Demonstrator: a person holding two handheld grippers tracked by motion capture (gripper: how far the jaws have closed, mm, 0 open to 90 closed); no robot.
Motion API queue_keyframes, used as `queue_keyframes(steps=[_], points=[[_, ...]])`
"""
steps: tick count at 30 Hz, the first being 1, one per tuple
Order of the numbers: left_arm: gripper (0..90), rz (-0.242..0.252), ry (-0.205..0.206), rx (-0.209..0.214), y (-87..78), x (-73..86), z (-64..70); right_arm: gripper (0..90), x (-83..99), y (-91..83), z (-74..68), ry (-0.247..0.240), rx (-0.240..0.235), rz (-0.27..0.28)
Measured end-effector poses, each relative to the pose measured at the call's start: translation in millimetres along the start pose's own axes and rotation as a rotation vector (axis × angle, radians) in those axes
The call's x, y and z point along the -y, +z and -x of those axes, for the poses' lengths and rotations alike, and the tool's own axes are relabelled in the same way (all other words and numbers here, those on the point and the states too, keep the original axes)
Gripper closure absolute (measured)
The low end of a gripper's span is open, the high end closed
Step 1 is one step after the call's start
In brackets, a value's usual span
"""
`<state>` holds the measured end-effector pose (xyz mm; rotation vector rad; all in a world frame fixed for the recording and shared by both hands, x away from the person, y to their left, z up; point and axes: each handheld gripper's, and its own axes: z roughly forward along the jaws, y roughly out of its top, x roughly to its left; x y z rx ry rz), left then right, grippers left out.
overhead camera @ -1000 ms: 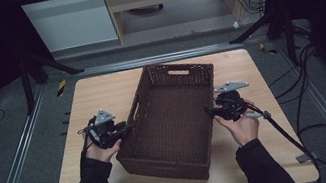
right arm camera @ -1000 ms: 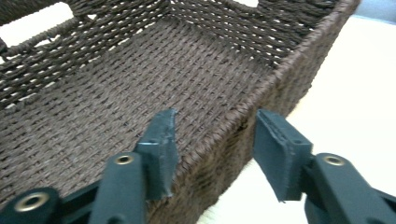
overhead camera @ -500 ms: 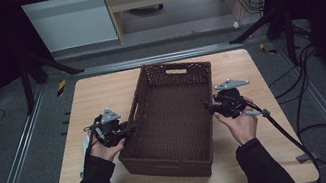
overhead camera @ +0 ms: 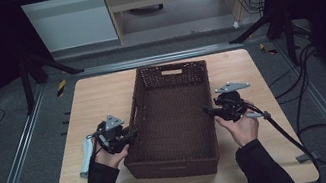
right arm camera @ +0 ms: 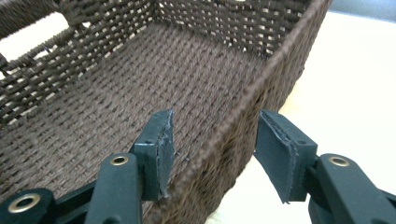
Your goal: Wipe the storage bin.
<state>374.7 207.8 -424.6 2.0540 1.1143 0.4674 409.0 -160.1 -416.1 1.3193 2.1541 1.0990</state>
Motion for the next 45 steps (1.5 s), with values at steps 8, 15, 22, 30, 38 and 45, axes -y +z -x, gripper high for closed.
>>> queue_keyframes(steps=[8, 15, 22, 30, 38, 45], points=[[53.7, 0.024, 0.006, 0.014, 0.1, -7.3, -6.6, 57.0, 4.2, 12.1, -3.6, -0.007, 0.01, -0.019], [50.1, -0.003, -0.001, 0.036, 12.3, -7.1, -6.8, 62.6, 0.5, 19.5, 2.1, -0.011, 0.022, -0.01], [52.2, 0.006, -0.02, 0.021, 12.5, -3.4, -1.6, 54.7, -1.0, 18.3, 4.9, -0.016, 0.018, -0.015], [51.3, 0.005, -0.011, -0.009, 10.1, -1.7, 11.1, 50.3, -2.8, 6.5, 6.1, 0.009, 0.001, -0.011], [51.2, 0.018, -0.018, 0.004, 13.6, -3.3, 10.5, 50.0, 2.7, 12.7, 6.8, 0.015, -0.004, -0.052], [50.0, 0.021, -0.01, 0.015, 13.8, -3.6, 9.3, 57.2, 5.3, 13.6, 7.5, 0.011, 0.004, -0.08]])
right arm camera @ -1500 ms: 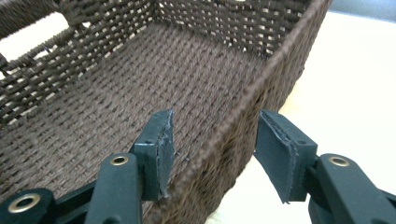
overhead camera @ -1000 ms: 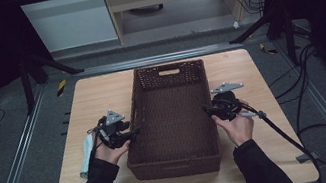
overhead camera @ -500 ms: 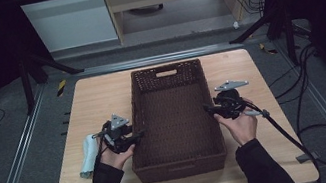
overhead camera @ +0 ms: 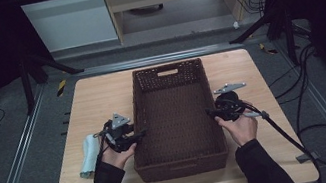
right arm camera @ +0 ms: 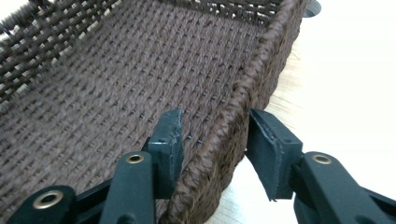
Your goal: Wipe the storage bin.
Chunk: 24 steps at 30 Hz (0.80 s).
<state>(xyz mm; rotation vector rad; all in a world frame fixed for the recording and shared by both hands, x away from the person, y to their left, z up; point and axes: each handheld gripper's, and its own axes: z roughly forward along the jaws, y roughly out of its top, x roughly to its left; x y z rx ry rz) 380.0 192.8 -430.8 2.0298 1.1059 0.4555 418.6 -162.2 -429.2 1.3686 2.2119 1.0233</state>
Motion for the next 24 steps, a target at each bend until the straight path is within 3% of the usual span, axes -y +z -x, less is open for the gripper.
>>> queue_keyframes(steps=[5, 12, 14, 18, 19, 22, 24], points=[[48.9, 0.028, 0.01, 0.001, -6.3, -2.0, -1.2, 61.5, 0.2, -0.1, -0.5, 0.007, -0.009, -0.005], [45.5, 0.101, 0.0, -0.035, -34.2, -13.4, -10.9, 68.2, 0.2, -1.1, -2.4, 0.029, 0.006, -0.001], [44.5, 0.131, -0.018, -0.067, -48.9, -15.6, -20.7, 70.2, -0.1, -1.5, -1.6, 0.035, 0.013, 0.0], [43.8, 0.161, -0.035, -0.108, -61.5, -14.4, -32.0, 72.5, -0.5, -3.7, 0.8, 0.028, 0.027, -0.011], [43.7, 0.162, -0.05, -0.132, -67.0, -10.4, -41.1, 72.7, -0.5, -4.2, 0.9, 0.027, 0.029, -0.014], [43.7, 0.146, -0.068, -0.158, -70.0, -3.4, -51.9, 73.1, -0.1, -5.6, 1.9, 0.019, 0.035, -0.019], [43.6, 0.107, -0.09, -0.203, -72.2, 10.2, -67.7, 73.2, 0.7, -7.4, 3.4, 0.019, 0.038, -0.024]])
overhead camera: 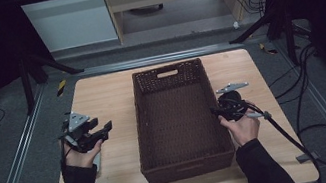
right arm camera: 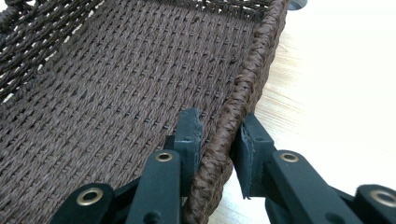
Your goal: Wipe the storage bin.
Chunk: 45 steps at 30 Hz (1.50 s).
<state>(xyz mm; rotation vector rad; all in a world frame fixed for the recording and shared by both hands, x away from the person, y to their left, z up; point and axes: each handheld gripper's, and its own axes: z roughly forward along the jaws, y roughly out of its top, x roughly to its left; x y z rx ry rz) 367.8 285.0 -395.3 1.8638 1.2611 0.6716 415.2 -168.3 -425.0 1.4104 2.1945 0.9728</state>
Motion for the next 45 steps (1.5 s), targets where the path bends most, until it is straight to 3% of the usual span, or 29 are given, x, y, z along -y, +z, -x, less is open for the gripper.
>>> queue_keyframes(steps=[3, 4, 7, 14, 18, 26, 32, 35, 40, 42, 45], points=[[43.6, -0.018, -0.021, -0.023, -0.7, 8.7, -11.1, 73.0, 1.3, -1.6, 1.7, -0.001, 0.001, -0.001], [43.6, -0.04, -0.037, -0.038, -2.4, 18.8, -21.4, 71.2, 3.0, -3.4, 3.3, 0.004, -0.004, -0.001], [43.0, -0.059, -0.043, -0.053, -3.1, 26.7, -27.8, 63.7, 6.0, -8.0, 6.8, 0.006, -0.025, 0.022], [41.7, -0.14, -0.066, -0.095, 0.0, 58.3, -48.6, 58.1, 7.8, -11.5, 7.3, -0.014, -0.019, 0.053], [40.9, -0.166, -0.072, -0.094, 5.5, 65.1, -51.2, 55.8, 6.6, -13.5, 7.9, -0.011, -0.021, 0.066], [41.3, -0.249, -0.033, -0.09, 22.2, 79.0, -49.1, 52.7, 6.8, -10.7, 5.9, -0.016, -0.029, 0.037], [55.4, -0.302, -0.037, -0.091, 32.6, 85.6, -50.0, 52.7, 7.2, -9.9, 5.5, -0.014, -0.028, 0.019], [61.1, -0.309, -0.037, -0.092, 33.8, 85.7, -50.6, 52.7, 7.5, -9.5, 5.5, -0.018, -0.024, 0.011], [78.8, -0.289, -0.047, -0.095, 29.3, 81.8, -51.7, 52.8, 7.8, -8.7, 5.8, -0.016, -0.023, -0.006], [80.9, -0.247, -0.051, -0.081, 23.0, 75.3, -50.3, 53.0, 7.7, -8.5, 5.8, -0.009, -0.024, -0.01], [81.0, -0.227, -0.053, -0.069, 20.6, 71.1, -48.7, 53.0, 7.7, -8.3, 5.9, -0.004, -0.025, -0.012]])
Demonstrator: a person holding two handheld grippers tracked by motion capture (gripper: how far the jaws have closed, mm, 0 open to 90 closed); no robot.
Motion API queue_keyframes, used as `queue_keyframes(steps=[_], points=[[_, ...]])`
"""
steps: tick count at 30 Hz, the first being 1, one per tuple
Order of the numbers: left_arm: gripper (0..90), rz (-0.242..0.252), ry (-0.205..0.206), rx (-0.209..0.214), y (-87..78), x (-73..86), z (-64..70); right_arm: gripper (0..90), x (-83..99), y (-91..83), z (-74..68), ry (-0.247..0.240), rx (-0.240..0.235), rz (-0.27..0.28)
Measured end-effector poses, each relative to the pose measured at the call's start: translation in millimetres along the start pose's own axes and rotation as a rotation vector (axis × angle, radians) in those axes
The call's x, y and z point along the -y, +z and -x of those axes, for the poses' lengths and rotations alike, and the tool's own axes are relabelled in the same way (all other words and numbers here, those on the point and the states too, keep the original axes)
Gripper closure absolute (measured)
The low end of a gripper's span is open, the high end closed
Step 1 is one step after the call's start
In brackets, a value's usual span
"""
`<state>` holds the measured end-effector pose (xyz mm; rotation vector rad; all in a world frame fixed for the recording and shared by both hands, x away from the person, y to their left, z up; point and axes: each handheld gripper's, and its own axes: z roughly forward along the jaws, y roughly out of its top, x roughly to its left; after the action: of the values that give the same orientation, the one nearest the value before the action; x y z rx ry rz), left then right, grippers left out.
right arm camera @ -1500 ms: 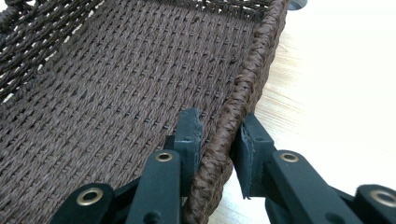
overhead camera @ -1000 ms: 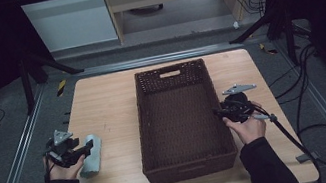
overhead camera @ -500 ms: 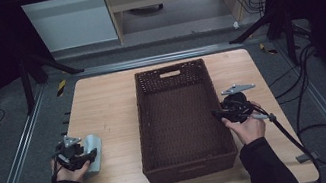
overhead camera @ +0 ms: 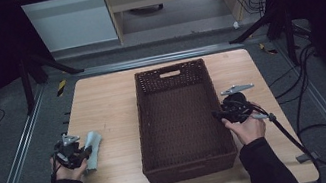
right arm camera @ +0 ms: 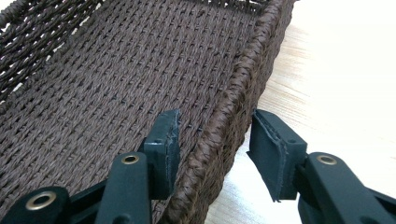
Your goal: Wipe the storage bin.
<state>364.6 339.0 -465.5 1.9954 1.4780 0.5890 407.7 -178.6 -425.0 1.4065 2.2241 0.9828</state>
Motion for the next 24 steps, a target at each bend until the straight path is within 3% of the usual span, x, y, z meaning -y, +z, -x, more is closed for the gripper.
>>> queue_keyframes(steps=[4, 10, 13, 16, 24], points=[[81.1, 0.046, 0.004, 0.045, -6.2, -12.9, 6.9, 51.5, -0.8, -0.8, 0.7, 0.01, -0.002, 0.015], [81.1, 0.079, 0.022, 0.075, -6.4, -29.4, 15.7, 52.1, -1.4, 0.1, 1.7, 0.011, -0.003, 0.004], [81.1, 0.093, 0.035, 0.086, -3.4, -42.1, 21.1, 55.2, -0.3, 1.8, 1.0, -0.006, 0.01, -0.015], [81.1, 0.11, 0.037, 0.097, 1.5, -53.1, 24.0, 63.2, -0.5, 2.1, 0.5, -0.001, -0.021, -0.018], [81.1, 0.124, 0.017, 0.133, 17.7, -78.1, 28.4, 67.1, -0.6, 2.6, -0.3, -0.001, -0.036, -0.009]])
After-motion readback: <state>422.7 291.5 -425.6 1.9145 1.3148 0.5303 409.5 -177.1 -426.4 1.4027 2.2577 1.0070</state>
